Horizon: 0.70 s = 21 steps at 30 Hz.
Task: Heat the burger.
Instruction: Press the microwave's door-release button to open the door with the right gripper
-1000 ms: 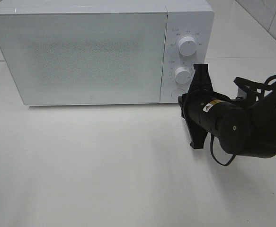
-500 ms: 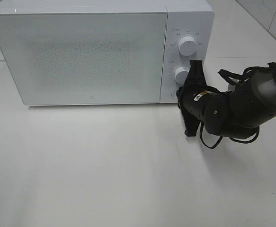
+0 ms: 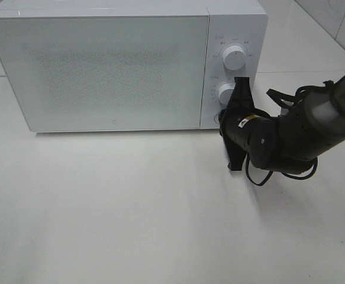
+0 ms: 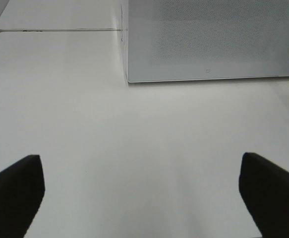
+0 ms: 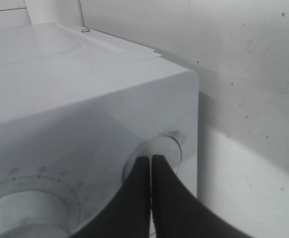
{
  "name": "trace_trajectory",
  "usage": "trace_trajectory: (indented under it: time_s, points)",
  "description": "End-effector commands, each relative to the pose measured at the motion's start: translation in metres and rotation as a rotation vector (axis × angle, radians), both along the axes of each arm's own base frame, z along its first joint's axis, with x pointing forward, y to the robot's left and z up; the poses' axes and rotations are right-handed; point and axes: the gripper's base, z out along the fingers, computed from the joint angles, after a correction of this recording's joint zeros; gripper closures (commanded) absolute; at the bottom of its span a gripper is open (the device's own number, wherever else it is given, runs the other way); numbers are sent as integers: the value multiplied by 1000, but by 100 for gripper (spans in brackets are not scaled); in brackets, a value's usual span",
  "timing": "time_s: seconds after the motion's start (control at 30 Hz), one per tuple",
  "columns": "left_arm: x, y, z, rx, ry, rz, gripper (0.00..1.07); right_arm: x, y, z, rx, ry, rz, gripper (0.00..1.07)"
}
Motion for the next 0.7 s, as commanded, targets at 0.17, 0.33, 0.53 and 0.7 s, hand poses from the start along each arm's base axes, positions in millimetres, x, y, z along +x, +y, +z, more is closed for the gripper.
trace_trajectory:
  time_s: [0.17,0.33,0.53,0.7]
  points:
    - [-2,0,0,1,-24,3,6,7,-1,5,-5,-110,-3,107]
    - [-2,0,0,1,-24,3,6,9,-1,9,-5,-154,-8,107]
    - [-2,0,0,1,-24,3,6,10,-2,10,-6,-189,-19,107]
    - [-2,0,0,1,-24,3,6,11,-3,10,-6,-214,-30,107]
